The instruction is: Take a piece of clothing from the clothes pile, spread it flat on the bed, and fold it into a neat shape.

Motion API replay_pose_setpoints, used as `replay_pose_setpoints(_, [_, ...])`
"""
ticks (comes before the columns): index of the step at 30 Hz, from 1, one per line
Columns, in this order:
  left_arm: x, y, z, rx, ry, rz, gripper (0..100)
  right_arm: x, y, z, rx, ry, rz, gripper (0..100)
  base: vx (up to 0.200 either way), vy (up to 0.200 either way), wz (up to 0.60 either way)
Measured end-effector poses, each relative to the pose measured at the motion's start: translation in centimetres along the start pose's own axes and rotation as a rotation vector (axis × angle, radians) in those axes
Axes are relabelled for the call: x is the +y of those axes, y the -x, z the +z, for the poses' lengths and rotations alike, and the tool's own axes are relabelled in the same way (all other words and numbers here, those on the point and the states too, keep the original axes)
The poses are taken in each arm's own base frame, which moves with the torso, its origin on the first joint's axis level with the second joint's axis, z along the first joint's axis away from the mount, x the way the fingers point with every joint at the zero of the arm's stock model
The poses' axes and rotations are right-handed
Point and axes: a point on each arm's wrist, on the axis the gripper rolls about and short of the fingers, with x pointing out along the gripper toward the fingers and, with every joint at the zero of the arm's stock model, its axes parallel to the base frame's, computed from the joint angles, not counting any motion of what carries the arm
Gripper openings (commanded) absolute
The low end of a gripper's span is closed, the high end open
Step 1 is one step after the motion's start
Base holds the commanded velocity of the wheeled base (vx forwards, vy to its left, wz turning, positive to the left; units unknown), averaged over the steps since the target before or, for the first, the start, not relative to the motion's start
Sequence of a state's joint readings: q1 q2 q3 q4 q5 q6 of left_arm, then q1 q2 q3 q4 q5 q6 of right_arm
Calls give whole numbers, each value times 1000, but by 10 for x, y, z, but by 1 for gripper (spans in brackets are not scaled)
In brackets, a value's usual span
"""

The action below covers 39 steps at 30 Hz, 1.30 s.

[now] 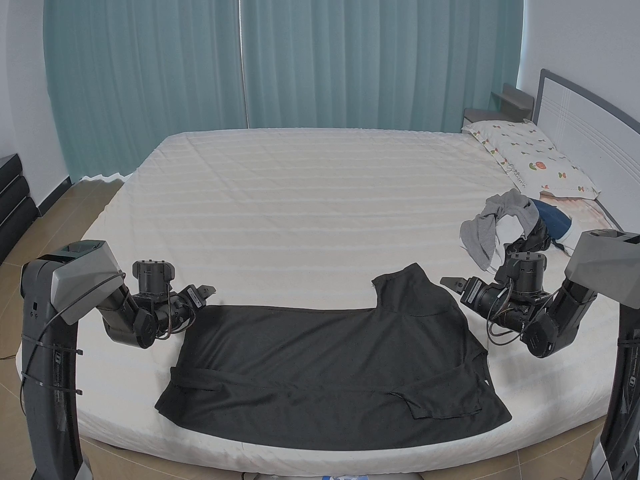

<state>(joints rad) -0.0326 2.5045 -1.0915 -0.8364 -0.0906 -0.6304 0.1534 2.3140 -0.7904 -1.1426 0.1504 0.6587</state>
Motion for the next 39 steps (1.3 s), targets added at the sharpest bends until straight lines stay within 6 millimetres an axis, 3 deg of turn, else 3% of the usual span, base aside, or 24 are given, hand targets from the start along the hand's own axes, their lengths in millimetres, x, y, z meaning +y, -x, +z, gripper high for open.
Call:
replay_pose_setpoints(1, [0, 0, -2, 5, -5, -1, 100, -1, -3, -1, -4, -16, 9, 100, 0, 0, 0])
replay_pose_setpoints(2, [0, -1, -4, 8, -9, 0, 0, -4, -6, -2, -10, -35, 19, 100, 0, 0, 0])
replay_pose_setpoints(11, [5, 2, -14, 18, -26, 20, 0, -20, -14, -13, 16, -73, -4, 100, 0, 0, 0])
replay_pose_setpoints(28, [9, 9, -16, -54, -27, 31, 0, -24, -12, -17, 24, -82, -18, 100, 0, 0, 0])
replay_pose_setpoints(29, [9, 9, -16, -54, -27, 32, 100, -24, -12, -17, 22, -85, -18, 100, 0, 0, 0])
replay_pose_setpoints(39, [7, 12, -16, -67, -26, 16, 100, -24, -12, -16, 21, -103, -16, 100, 0, 0, 0])
